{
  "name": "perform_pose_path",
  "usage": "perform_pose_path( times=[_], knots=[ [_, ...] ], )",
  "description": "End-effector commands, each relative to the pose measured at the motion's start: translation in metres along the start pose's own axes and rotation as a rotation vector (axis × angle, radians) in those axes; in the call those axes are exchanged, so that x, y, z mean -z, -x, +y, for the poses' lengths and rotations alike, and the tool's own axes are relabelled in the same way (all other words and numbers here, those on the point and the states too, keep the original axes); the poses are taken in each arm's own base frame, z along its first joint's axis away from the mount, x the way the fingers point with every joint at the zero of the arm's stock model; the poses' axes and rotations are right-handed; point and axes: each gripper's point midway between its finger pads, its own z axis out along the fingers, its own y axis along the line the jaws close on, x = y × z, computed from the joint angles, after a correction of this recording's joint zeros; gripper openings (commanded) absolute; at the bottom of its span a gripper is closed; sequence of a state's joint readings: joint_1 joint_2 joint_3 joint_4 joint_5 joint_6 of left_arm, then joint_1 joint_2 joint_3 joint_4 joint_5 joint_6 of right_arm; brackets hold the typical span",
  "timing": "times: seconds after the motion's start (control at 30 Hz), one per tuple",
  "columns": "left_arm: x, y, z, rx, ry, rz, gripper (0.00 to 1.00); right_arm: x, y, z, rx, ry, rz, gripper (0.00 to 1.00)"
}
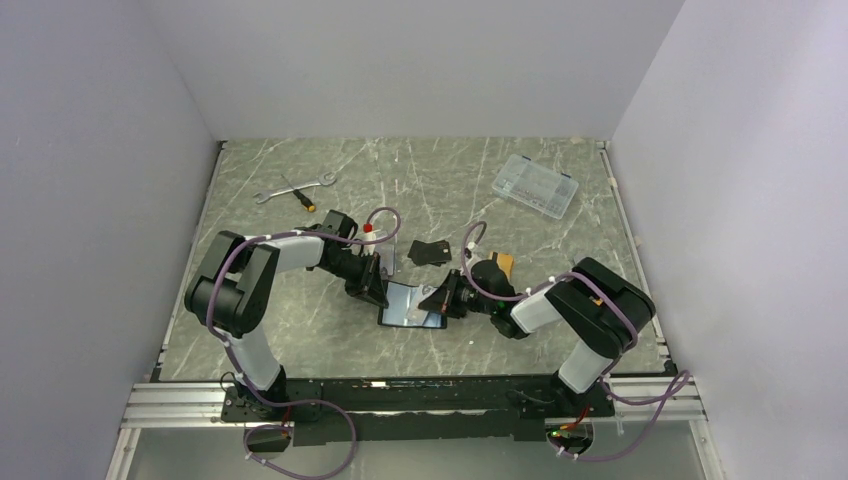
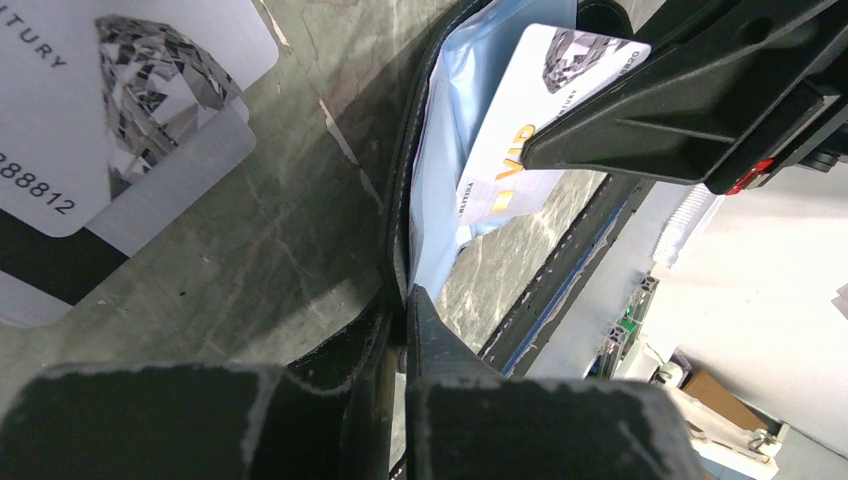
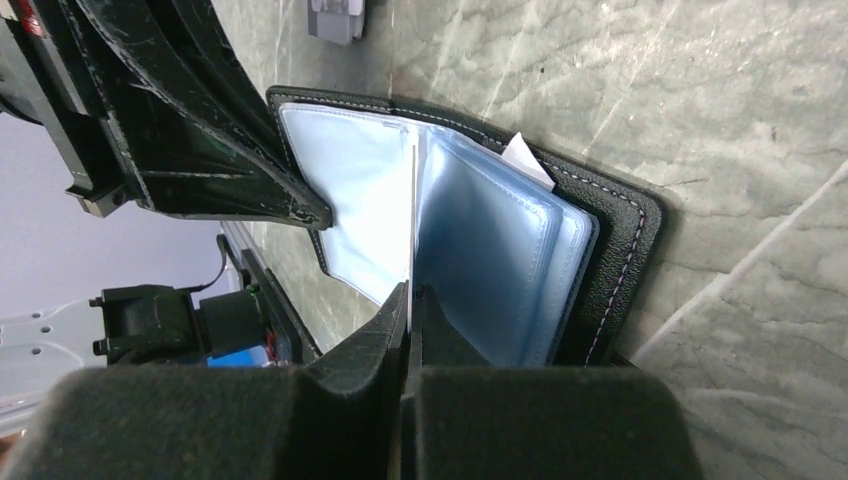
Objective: Put the credit cards into the card holder
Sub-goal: Insert the credit card into the card holder.
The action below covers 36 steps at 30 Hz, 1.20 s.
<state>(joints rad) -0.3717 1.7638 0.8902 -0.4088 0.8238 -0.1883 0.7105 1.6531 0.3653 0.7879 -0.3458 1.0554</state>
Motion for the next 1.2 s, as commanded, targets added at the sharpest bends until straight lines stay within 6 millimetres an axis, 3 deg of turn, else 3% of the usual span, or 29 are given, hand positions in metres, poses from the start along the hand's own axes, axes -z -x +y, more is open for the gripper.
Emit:
perform_pose_path(
  times=[0.0, 0.4, 0.83, 1.17],
  knots=[
    [0.007, 0.007, -0.007, -0.038, 0.005, -0.036, 0.11, -0.006, -0.004, 0.003, 0.017, 0.018, 0.009, 0.00],
    [0.008, 0.009, -0.008, -0.043, 0.007, -0.042, 0.10, -0.011, -0.024, 0.005, -0.008, 0.048, 0.108, 0.00],
    [0.010, 0.009, -0.010, -0.050, 0.003, -0.046, 0.06, -0.018, -0.037, -0.010, -0.087, 0.052, 0.209, 0.00],
    [0.009, 0.009, -0.010, -0.049, 0.000, -0.043, 0.08, -0.022, -0.035, -0.014, -0.051, 0.025, 0.259, 0.00]
  ],
)
